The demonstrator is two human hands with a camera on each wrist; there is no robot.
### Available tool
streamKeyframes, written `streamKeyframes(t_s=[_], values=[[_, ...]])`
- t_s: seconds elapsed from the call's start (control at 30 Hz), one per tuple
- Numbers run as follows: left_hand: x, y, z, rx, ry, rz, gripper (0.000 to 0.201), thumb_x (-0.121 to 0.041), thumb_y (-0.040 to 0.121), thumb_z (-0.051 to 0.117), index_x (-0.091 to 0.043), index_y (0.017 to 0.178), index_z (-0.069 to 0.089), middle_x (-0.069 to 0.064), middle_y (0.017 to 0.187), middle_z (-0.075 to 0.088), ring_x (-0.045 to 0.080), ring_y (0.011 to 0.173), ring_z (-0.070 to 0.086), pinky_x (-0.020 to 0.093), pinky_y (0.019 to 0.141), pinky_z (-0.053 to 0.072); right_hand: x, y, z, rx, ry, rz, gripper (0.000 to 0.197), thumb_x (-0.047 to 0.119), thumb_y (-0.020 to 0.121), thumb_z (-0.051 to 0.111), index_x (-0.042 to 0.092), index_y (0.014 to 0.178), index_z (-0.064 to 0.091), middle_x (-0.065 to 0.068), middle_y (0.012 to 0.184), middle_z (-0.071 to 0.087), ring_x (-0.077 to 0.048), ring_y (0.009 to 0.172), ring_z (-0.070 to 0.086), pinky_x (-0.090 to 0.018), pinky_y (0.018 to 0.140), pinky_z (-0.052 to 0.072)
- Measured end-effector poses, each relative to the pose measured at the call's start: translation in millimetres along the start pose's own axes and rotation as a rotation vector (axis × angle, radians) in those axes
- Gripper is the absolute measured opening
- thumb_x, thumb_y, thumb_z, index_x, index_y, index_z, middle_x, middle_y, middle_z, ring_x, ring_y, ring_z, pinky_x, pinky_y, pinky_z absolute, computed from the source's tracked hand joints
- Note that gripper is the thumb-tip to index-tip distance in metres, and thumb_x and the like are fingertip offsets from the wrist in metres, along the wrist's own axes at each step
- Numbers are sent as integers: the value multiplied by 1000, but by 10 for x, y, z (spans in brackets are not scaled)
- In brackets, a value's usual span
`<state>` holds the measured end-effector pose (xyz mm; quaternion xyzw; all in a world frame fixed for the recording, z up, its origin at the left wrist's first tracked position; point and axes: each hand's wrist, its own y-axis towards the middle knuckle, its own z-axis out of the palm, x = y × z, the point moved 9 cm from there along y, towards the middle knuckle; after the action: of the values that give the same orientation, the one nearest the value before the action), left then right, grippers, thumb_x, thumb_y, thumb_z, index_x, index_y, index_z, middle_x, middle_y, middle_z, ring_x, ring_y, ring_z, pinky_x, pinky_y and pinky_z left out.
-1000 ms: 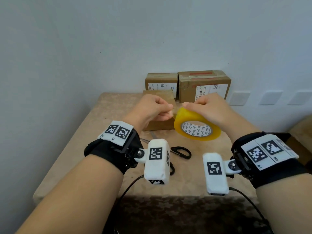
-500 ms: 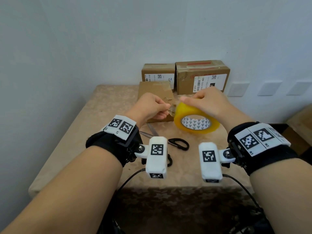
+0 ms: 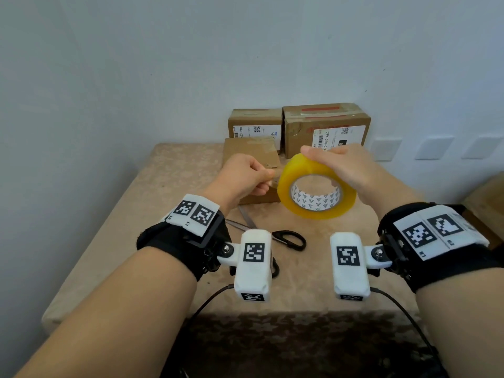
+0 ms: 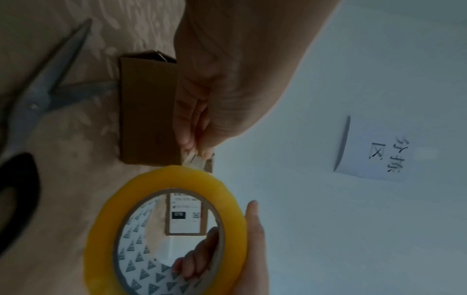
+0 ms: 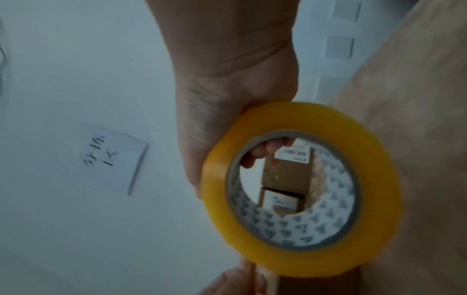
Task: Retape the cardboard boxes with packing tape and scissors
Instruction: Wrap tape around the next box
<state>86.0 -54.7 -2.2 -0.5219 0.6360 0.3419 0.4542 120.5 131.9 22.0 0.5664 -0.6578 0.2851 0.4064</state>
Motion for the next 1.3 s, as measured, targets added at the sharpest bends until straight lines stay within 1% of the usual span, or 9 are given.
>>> streamKeyframes(t_s=[0.13,0.27,0.43,0.57,0.7,0.9,1.17,1.23,1.3], values=[[-133,2,-242,-83,-1,30,10,-13,90,64,-7,84,58,3,72,63,5,55,56,10,50,47,73,87,-133,-42,-248,1,58,65,69,70,20,55,36,-2,56,35,-20,53,39,-33,57,31],[-74,43,-313,-113,33,11,11,-16,90,64,-6,89,59,2,73,62,8,59,55,16,57,47,-21,212,-76,-18,-597,42,62,72,68,66,14,58,48,-2,58,50,-20,55,50,-30,52,35],[-45,193,-358,-159,30,27,22,-13,88,66,-13,70,54,2,65,59,10,57,54,21,61,46,189,539,62,65,-850,-9,73,78,74,55,6,64,50,1,68,57,-17,64,54,-30,56,37],[29,283,-404,-211,111,38,16,-19,86,68,-16,82,53,1,75,64,11,69,57,28,70,48,261,671,173,91,-915,-29,67,77,72,58,10,71,55,1,74,56,-21,78,59,-30,60,39],[79,359,-410,-248,294,57,14,-26,86,67,-18,93,58,0,87,65,15,85,62,32,77,50,268,749,246,131,-967,-4,62,77,71,60,16,69,53,0,71,57,-19,71,57,-33,63,45],[115,436,-424,-303,416,46,12,-33,87,64,-29,83,53,-7,87,61,16,90,59,43,90,49,282,838,301,156,-1028,36,62,75,72,60,14,72,55,0,72,59,-18,67,56,-32,63,45],[197,512,-408,-293,535,18,14,-34,86,63,-29,79,52,-11,83,58,18,93,58,44,95,43,173,882,411,219,-1026,91,60,72,73,64,15,87,53,0,73,51,-23,80,56,-34,68,45],[203,487,-401,-308,649,11,11,-37,86,61,-28,90,55,-7,97,58,21,104,53,42,97,39,135,880,439,223,-1036,99,57,69,75,63,15,85,51,0,71,50,-23,80,55,-34,68,44],[142,440,-405,-358,807,43,31,-36,88,60,-24,115,52,3,121,48,26,118,41,42,101,31,102,881,464,221,-1043,96,56,70,76,61,14,81,50,0,71,51,-24,79,55,-35,69,45]])
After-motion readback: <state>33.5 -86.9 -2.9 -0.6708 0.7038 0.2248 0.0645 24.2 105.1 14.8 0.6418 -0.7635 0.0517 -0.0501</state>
